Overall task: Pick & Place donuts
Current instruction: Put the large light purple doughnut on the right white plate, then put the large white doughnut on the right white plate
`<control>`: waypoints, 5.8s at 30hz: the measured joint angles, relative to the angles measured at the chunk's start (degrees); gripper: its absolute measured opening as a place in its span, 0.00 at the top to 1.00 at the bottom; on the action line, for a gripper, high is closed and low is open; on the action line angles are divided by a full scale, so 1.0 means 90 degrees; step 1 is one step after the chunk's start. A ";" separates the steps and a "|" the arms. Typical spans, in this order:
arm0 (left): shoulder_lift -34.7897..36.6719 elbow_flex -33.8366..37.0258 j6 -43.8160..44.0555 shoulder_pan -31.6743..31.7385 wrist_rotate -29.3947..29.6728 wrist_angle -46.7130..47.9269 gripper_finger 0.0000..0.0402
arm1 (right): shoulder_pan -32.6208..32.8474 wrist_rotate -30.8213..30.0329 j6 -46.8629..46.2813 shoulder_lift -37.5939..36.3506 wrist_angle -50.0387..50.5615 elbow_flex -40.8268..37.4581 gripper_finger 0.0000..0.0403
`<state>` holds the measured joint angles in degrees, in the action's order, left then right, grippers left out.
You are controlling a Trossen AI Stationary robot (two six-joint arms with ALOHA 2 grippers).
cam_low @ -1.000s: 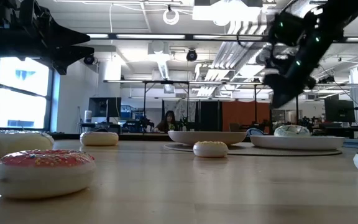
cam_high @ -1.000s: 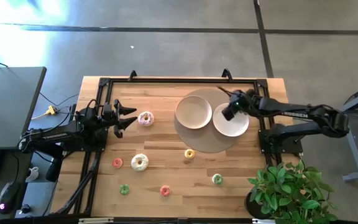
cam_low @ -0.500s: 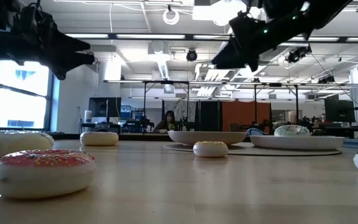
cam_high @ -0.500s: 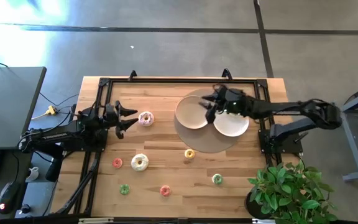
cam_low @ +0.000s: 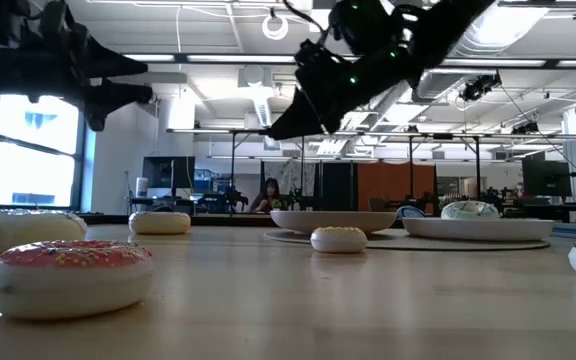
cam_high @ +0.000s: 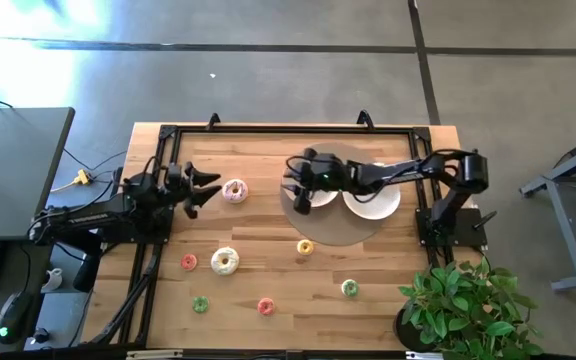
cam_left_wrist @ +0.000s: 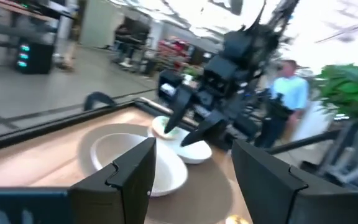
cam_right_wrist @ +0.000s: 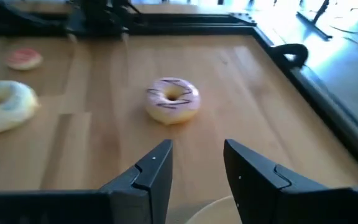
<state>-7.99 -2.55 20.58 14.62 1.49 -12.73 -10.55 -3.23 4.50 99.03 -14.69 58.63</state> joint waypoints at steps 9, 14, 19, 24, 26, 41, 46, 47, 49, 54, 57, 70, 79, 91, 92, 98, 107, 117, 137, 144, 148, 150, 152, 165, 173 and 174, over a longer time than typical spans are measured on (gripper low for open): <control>-0.1703 -0.1166 -0.0841 -0.0001 0.0492 0.0993 0.48 | -0.0005 -0.0824 0.0220 -0.0009 0.1849 0.1136 0.65; -0.3137 -0.1785 -0.0916 0.0002 0.0874 0.2162 0.48 | -0.0010 -0.0892 0.0233 -0.0010 0.1930 0.1147 0.65; -0.4182 -0.1921 -0.0564 0.0001 0.0870 0.2187 0.48 | -0.0007 -0.0922 0.0502 -0.0010 0.1888 0.1147 0.65; -0.5025 -0.1931 -0.0540 -0.0001 0.0800 0.2062 0.48 | -0.0007 -0.1178 0.0556 -0.0010 0.1881 0.1147 0.65; -0.5259 -0.1931 -0.0521 -0.0001 0.0797 0.2028 0.48 | -0.0007 -0.1225 0.0556 -0.0010 0.1891 0.1147 0.65; -0.6991 -0.1956 -0.0090 -0.0003 0.1069 0.1561 0.48 | -0.0006 -0.1379 0.0791 -0.0013 0.1890 0.1147 0.65; -0.7346 -0.1955 -0.0088 -0.0003 0.1091 0.1314 0.60 | 0.0014 -0.1694 0.0846 -0.0071 0.1958 0.1147 0.65; -0.7348 -0.1953 -0.0088 -0.0001 0.1093 0.1312 0.63 | 0.0015 -0.1725 0.0845 -0.0115 0.2053 0.1147 0.65; -0.7355 -0.1953 -0.0094 -0.0001 0.1126 0.1305 0.72 | 0.0022 -0.1725 0.0835 -0.0318 0.2309 0.1145 0.65; -0.7241 -0.1929 -0.0088 0.0002 0.1142 0.1073 0.94 | 0.0058 -0.1729 0.0422 -0.1157 0.3296 0.1145 0.65; -0.7195 -0.2222 -0.0104 0.0004 0.0898 0.1036 0.97 | 0.0054 -0.1462 0.0035 -0.1731 0.4066 0.1147 0.65; -0.7366 -0.4574 0.0077 -0.0092 0.0531 -0.1106 0.95 | 0.0080 -0.1490 -0.1571 -0.2899 0.4785 0.1147 0.65; -0.7859 -0.5447 -0.0434 -0.0747 0.0284 -0.1572 0.95 | 0.0078 -0.1388 -0.1476 -0.2939 0.4753 0.1145 0.65; -0.9245 -0.6150 -0.0306 -0.1006 0.0138 -0.0802 0.95 | 0.0078 -0.1408 -0.1492 -0.2937 0.4749 0.1145 0.65; -0.9449 -0.6475 -0.0344 -0.0954 0.0030 -0.0388 0.96 | 0.0078 -0.1410 -0.1492 -0.2937 0.4742 0.1145 0.65; -1.0870 -0.8637 -0.0942 -0.0868 -0.0082 0.1831 0.98 | 0.0078 -0.1410 -0.1494 -0.2934 0.4711 0.1145 0.65; -1.2850 -1.0779 -0.1328 -0.0875 -0.0527 0.1543 0.98 | 0.0068 -0.1577 -0.1443 -0.2961 0.4873 0.1139 0.65; -1.3636 -1.1500 -0.1428 -0.0863 -0.0408 0.1556 0.98 | 0.0072 -0.2565 -0.0961 -0.2950 0.6068 0.1142 0.65; -1.3587 -1.1526 -0.0850 -0.0958 0.0059 0.1972 0.94 | 0.0049 -0.2076 -0.0628 -0.2963 0.6104 0.1142 0.65; -1.3587 -1.1524 -0.0752 -0.1001 0.0064 0.1881 0.94 | 0.0049 -0.1950 -0.0634 -0.2968 0.6105 0.1144 0.65; -1.3587 -1.1524 -0.0748 -0.1001 -0.0043 0.1870 0.94 | 0.0049 -0.1949 -0.0635 -0.2968 0.6105 0.1145 0.65; -1.3587 -1.1524 -0.0748 -0.1001 -0.0073 0.1870 0.94 | 0.0049 -0.1942 -0.0636 -0.2968 0.6104 0.1145 0.65; -1.3587 -1.1524 -0.0748 -0.1001 -0.0075 0.1893 0.94 | 0.0049 -0.1942 -0.0632 -0.2968 0.6109 0.1145 0.65; -1.3587 -1.1524 -0.1018 -0.0999 -0.0051 0.2090 0.70 | 0.0049 -0.1957 -0.0613 -0.2963 0.6135 0.1145 0.65; -1.3587 -1.1524 -0.1746 -0.0996 -0.0438 0.2424 0.48 | 0.0049 -0.1950 -0.0603 -0.2961 0.6179 0.1140 0.65; -1.3587 -1.1524 -0.1764 -0.0994 -0.0431 0.2420 0.46 | 0.0049 -0.1951 -0.0604 -0.2961 0.6174 0.1140 0.65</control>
<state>-130.28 -106.26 4.71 5.67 -2.38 9.04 -10.11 -20.80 -0.94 72.38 40.88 68.88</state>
